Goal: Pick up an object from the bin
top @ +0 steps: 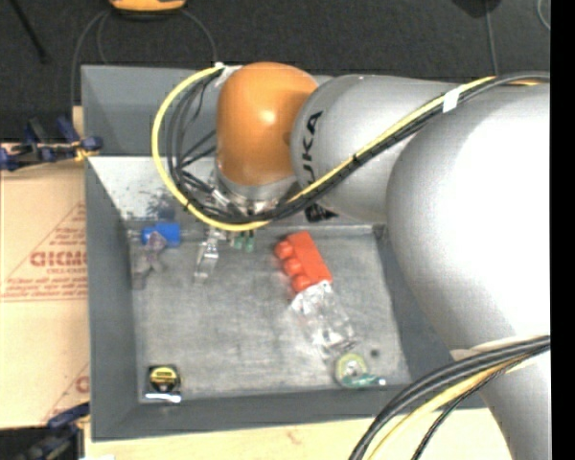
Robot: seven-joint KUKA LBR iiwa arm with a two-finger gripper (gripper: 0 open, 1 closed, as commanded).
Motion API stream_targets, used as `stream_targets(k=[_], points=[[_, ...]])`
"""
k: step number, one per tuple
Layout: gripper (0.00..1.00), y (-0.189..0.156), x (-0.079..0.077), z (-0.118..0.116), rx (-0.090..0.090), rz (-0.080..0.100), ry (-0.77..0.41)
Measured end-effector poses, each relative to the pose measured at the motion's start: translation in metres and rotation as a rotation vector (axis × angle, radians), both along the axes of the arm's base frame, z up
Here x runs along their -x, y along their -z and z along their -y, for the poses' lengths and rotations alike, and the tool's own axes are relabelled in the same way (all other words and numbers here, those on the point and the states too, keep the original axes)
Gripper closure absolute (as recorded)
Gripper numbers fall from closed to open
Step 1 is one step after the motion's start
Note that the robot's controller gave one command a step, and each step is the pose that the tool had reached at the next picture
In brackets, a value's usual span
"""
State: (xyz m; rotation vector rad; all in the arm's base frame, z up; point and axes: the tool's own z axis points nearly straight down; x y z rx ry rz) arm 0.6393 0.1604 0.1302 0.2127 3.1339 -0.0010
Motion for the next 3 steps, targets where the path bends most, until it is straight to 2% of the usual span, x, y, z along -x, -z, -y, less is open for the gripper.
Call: stream_targets(k=[1, 2, 3], points=[[0.0, 0.036, -0.001, -0.079, -0.01, 0.023, 0.133], [0.0, -0.005, -0.014, 0.001, -0.002, 0.009, 0.219], [0.0, 0.048, -0.008, -0.047, -0.001, 0.005, 0.308]])
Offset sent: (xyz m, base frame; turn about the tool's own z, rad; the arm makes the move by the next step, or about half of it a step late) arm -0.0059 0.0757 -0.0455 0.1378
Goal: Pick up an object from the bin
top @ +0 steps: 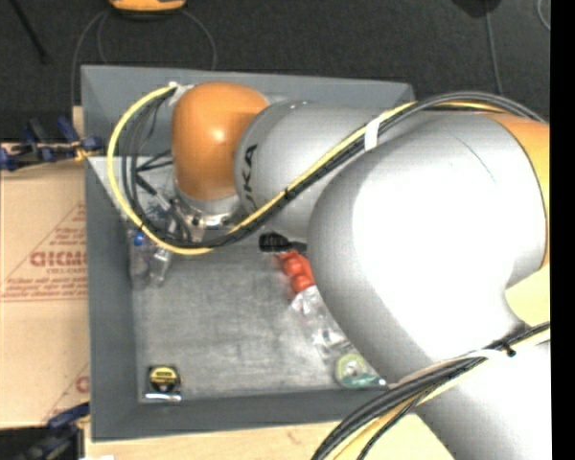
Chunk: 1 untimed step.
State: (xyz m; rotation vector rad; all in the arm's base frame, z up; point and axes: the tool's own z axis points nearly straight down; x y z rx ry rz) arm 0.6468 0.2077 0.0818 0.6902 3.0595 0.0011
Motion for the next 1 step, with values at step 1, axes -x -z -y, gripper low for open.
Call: stream_targets(k=[1], points=[[0.0, 0.0067, 0.0107, -0.0172, 0.004, 0.008, 0.155]])
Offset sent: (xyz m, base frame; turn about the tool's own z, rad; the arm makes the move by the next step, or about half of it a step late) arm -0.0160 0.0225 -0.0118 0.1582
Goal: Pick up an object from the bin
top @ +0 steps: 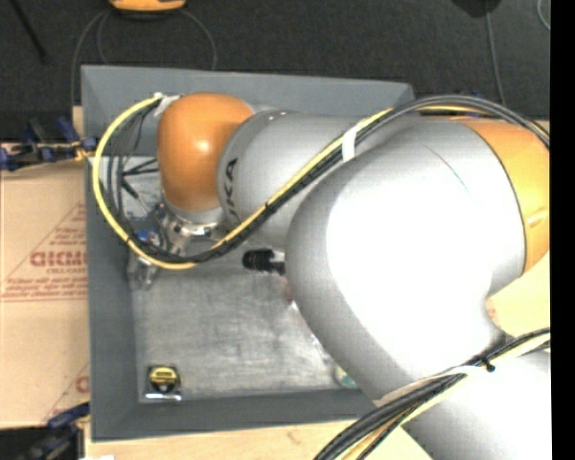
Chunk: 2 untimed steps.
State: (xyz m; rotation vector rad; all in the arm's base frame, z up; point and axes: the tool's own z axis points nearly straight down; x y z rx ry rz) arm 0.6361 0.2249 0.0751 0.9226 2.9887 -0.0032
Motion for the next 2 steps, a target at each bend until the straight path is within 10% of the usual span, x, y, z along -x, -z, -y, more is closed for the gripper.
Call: stream_targets(k=[1, 2], points=[[0.0, -0.001, 0.071, -0.01, -0.006, 0.004, 0.066], [0.0, -0.083, 0.021, 0.031, -0.009, -0.005, 0.337]])
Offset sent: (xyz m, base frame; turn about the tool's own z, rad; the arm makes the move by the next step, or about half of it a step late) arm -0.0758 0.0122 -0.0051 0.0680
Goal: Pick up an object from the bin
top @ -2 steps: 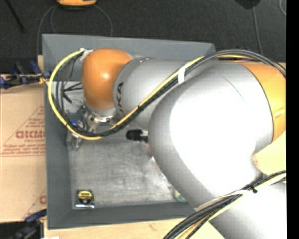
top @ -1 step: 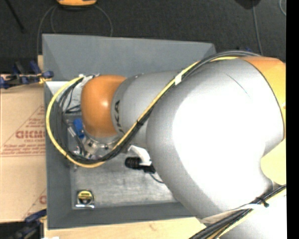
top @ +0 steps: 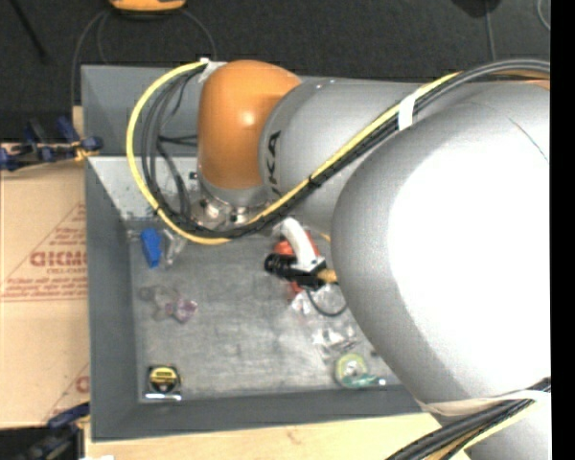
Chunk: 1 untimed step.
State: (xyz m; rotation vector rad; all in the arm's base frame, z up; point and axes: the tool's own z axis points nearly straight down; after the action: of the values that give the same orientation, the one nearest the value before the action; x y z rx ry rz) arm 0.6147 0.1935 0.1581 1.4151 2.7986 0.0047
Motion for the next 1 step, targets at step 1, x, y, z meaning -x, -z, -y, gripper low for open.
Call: stream_targets(k=[1], points=[[0.0, 0.0762, -0.0365, -0.0189, 0.003, -0.004, -0.062]])
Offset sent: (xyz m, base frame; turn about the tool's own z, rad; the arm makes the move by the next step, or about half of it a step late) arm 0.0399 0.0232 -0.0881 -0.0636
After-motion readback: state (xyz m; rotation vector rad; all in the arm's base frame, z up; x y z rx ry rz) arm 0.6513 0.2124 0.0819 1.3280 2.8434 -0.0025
